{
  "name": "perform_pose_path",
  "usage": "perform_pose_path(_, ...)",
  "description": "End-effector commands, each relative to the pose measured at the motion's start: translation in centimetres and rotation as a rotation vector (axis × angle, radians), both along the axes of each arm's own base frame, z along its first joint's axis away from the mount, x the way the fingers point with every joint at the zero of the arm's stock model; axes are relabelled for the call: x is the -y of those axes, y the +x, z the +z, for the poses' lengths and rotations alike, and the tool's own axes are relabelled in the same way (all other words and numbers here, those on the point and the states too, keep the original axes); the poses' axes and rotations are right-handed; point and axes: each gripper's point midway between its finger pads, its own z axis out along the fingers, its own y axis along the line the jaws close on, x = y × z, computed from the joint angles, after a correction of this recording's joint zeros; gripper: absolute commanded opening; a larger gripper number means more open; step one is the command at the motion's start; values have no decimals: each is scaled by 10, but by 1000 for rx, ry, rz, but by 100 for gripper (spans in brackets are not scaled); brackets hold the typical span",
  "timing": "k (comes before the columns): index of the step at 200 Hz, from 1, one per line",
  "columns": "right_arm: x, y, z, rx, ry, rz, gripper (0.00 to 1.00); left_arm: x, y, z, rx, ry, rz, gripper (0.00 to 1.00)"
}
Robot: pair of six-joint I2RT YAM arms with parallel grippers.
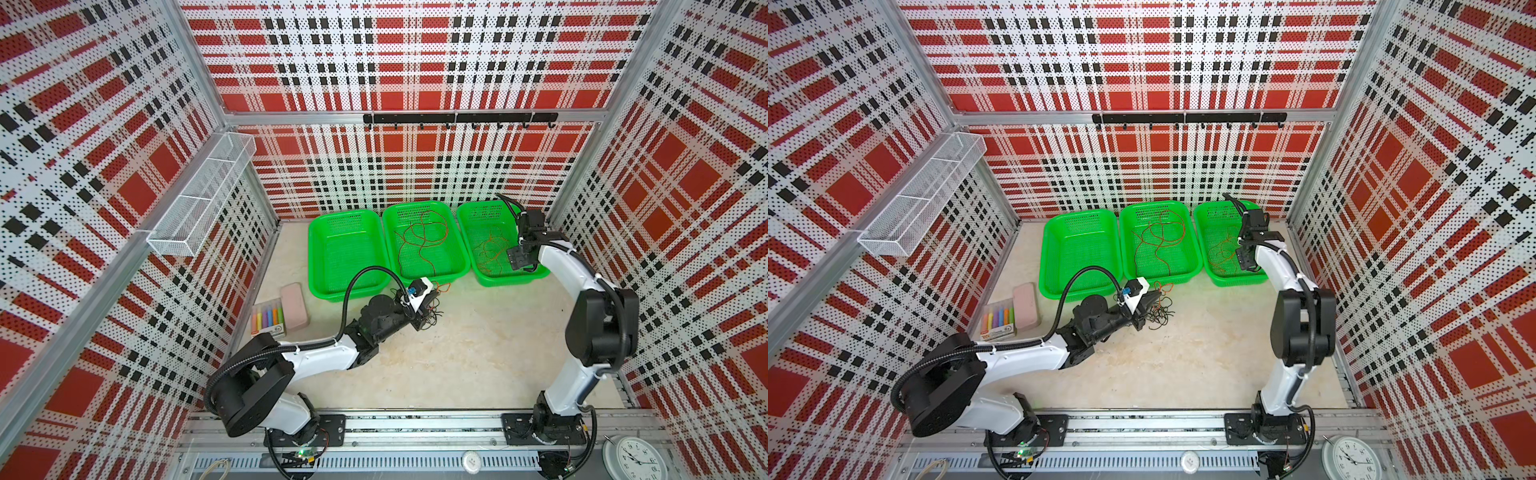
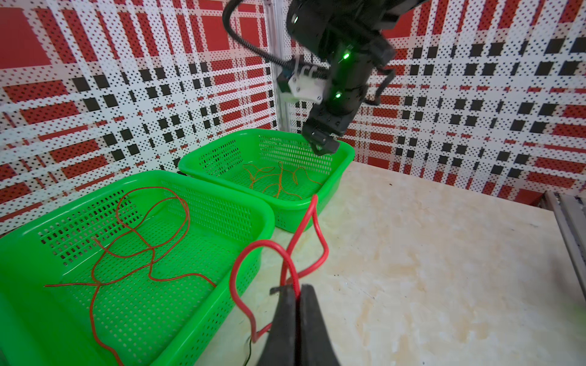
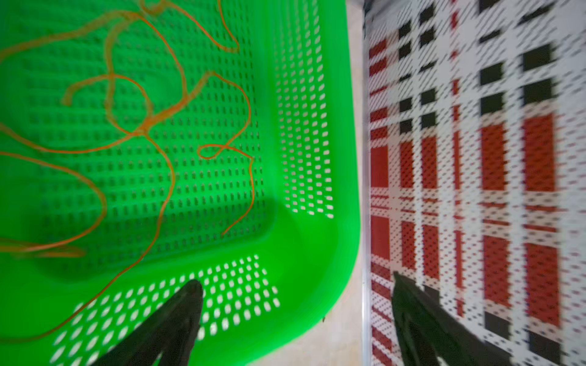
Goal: Untangle the cables
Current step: 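Move the right gripper to the red wire held by the left gripper and grasp it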
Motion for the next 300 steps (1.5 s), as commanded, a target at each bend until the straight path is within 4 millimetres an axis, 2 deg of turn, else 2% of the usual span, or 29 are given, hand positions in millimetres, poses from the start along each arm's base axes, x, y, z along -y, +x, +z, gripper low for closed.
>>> perform_pose_path(1, -50, -3, 65, 212, 38, 159, 88, -4, 7, 41, 35, -125, -8, 0)
perform_pose_path(20, -87, -19, 87, 293, 107, 279, 77, -5, 6, 54, 52, -151, -22, 0)
perform_pose_path(34, -131, -38, 101, 366, 206, 458, 67, -6, 6, 64, 67, -168, -22, 0)
perform_pose_path(58, -211, -87, 114, 468, 457, 812, 60, -9, 7, 82, 95, -202, -17, 0)
perform_pose_path(71, -234, -109, 113, 529, 626, 903, 54, -12, 7, 93, 113, -225, -12, 0)
perform_pose_path(83, -244, -122, 108, 553, 748, 939, 48, -13, 6, 102, 134, -242, -16, 0)
perform_pose_path(112, -261, -135, 92, 534, 964, 943, 48, -10, -2, 120, 175, -278, -61, 0)
perform_pose_path(140, -276, -147, 91, 536, 1148, 982, 48, -5, -6, 128, 197, -295, -87, 0)
perform_pose_path(203, -288, -160, 100, 535, 1360, 1056, 46, 4, -7, 132, 221, -292, -102, 0)
perform_pose_path(253, -294, -157, 102, 516, 1430, 1066, 44, 11, -12, 135, 238, -287, -127, 0)
perform_pose_path(269, -295, -156, 101, 512, 1458, 1061, 33, 12, -13, 136, 243, -288, -129, 0)
perform_pose_path(300, -294, -153, 94, 492, 1418, 1050, 3, 5, -11, 140, 254, -299, -92, 0)
